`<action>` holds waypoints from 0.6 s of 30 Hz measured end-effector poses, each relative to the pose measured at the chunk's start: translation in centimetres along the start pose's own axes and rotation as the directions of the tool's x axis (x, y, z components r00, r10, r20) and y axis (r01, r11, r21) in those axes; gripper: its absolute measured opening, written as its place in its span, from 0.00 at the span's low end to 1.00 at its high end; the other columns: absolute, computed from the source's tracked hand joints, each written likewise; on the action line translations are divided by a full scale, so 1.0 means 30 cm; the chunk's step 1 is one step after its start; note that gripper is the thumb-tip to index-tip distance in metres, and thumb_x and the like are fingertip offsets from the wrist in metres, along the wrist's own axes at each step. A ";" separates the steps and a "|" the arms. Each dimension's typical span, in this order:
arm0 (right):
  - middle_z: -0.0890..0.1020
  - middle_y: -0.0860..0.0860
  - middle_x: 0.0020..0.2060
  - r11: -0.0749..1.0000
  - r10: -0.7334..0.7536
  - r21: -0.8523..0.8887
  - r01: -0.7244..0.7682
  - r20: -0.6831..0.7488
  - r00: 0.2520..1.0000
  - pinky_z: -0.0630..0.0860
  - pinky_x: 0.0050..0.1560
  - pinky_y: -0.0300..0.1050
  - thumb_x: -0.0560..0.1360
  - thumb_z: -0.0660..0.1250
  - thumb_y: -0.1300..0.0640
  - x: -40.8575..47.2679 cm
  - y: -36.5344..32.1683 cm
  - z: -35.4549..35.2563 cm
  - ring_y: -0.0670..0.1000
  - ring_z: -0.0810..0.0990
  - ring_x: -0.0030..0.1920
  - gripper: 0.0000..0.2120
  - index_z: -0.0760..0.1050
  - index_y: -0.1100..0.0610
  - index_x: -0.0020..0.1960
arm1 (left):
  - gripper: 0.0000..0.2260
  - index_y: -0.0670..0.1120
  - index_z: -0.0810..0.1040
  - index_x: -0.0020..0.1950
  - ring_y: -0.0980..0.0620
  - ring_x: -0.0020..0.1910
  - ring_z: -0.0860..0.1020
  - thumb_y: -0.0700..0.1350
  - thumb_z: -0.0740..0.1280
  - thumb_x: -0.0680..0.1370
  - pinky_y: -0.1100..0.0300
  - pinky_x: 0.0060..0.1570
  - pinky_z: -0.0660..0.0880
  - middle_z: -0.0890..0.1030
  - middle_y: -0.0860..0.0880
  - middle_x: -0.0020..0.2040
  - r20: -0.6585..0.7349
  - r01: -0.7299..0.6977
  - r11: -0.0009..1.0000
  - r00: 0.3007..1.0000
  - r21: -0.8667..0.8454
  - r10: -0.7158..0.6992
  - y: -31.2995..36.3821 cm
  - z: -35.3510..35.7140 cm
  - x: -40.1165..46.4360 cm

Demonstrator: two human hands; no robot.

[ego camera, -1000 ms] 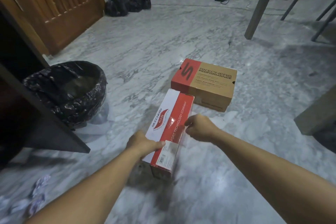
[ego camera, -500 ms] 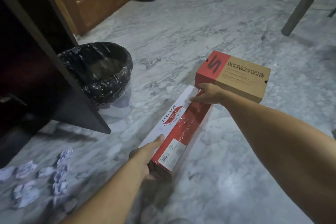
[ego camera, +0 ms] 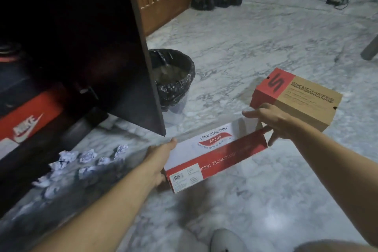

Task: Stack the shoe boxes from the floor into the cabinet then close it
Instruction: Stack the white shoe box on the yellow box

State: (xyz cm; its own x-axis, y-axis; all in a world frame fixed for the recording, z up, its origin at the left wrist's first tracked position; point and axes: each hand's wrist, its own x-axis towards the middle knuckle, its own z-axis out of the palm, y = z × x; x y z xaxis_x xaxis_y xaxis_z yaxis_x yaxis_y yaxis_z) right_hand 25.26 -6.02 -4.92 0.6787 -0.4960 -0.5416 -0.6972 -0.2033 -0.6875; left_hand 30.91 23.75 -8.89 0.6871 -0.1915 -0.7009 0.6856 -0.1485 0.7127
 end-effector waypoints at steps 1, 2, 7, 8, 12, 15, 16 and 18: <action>0.73 0.61 0.66 1.000 -0.026 -0.004 0.026 -0.011 1.000 0.71 0.48 0.81 0.74 0.71 0.48 -0.036 -0.012 0.003 0.68 0.78 0.53 0.26 0.68 0.55 0.67 | 0.13 0.42 0.77 0.54 0.50 0.24 0.81 0.51 0.69 0.78 0.57 0.26 0.78 0.84 0.47 0.31 -0.009 -0.032 0.999 0.999 0.013 0.032 0.011 -0.027 -0.025; 0.73 0.60 0.66 0.999 -0.052 -0.013 0.051 -0.027 0.998 0.73 0.48 0.79 0.75 0.71 0.49 -0.077 -0.025 0.008 0.67 0.80 0.50 0.26 0.67 0.54 0.69 | 0.15 0.41 0.77 0.57 0.49 0.27 0.82 0.51 0.69 0.77 0.55 0.28 0.79 0.84 0.46 0.35 -0.008 -0.056 0.998 0.998 0.027 0.056 0.020 -0.054 -0.051; 0.80 0.57 0.57 0.973 -0.211 -0.103 0.207 -0.029 0.977 0.80 0.40 0.64 0.74 0.72 0.50 -0.303 -0.094 0.032 0.61 0.85 0.43 0.28 0.71 0.53 0.71 | 0.23 0.42 0.72 0.64 0.46 0.34 0.83 0.53 0.71 0.75 0.55 0.30 0.78 0.85 0.43 0.45 -0.032 -0.163 0.986 0.986 0.042 0.165 0.041 -0.218 -0.200; 0.82 0.56 0.54 0.965 -0.242 -0.110 0.238 -0.027 0.970 0.81 0.40 0.64 0.73 0.73 0.50 -0.353 -0.111 0.036 0.61 0.85 0.43 0.27 0.72 0.54 0.70 | 0.24 0.43 0.72 0.64 0.45 0.36 0.84 0.54 0.72 0.74 0.55 0.31 0.78 0.86 0.44 0.45 -0.043 -0.189 0.981 0.981 0.038 0.191 0.043 -0.253 -0.239; 0.84 0.58 0.50 0.933 -0.356 -0.060 0.354 -0.026 0.934 0.81 0.42 0.60 0.71 0.76 0.51 -0.560 -0.185 0.065 0.59 0.84 0.41 0.25 0.77 0.55 0.66 | 0.23 0.45 0.73 0.62 0.46 0.43 0.83 0.51 0.75 0.71 0.55 0.38 0.76 0.85 0.46 0.48 -0.110 -0.333 0.943 0.937 -0.002 0.331 0.047 -0.387 -0.391; 0.86 0.57 0.43 0.911 -0.412 -0.022 0.412 -0.011 0.911 0.82 0.43 0.64 0.69 0.78 0.54 -0.686 -0.254 0.087 0.56 0.83 0.36 0.24 0.78 0.54 0.63 | 0.20 0.46 0.72 0.61 0.50 0.43 0.80 0.46 0.75 0.72 0.57 0.37 0.72 0.82 0.47 0.50 -0.146 -0.459 0.887 0.882 -0.049 0.448 0.076 -0.473 -0.532; 0.86 0.56 0.41 0.905 -0.426 -0.014 0.426 0.000 0.905 0.82 0.43 0.65 0.69 0.78 0.55 -0.722 -0.279 0.094 0.55 0.83 0.33 0.23 0.78 0.53 0.63 | 0.21 0.47 0.72 0.61 0.51 0.44 0.79 0.45 0.75 0.72 0.57 0.36 0.71 0.81 0.48 0.52 -0.161 -0.498 0.866 0.860 -0.046 0.485 0.089 -0.506 -0.573; 0.87 0.56 0.40 0.886 -0.464 0.019 0.464 0.027 0.885 0.82 0.44 0.66 0.67 0.79 0.56 -0.782 -0.328 0.106 0.58 0.85 0.35 0.25 0.77 0.52 0.63 | 0.23 0.47 0.72 0.62 0.50 0.48 0.80 0.45 0.76 0.71 0.56 0.38 0.71 0.81 0.48 0.55 -0.193 -0.568 0.823 0.811 -0.031 0.552 0.118 -0.576 -0.646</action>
State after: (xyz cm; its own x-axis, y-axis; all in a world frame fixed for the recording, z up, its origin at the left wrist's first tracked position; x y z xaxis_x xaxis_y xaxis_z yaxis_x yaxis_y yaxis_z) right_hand 16.93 10.32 13.02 0.9308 -0.3217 -0.1737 -0.2984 -0.3940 -0.8693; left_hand 24.19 43.71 6.70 0.9823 -0.0502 -0.1803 0.1813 0.0169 0.9833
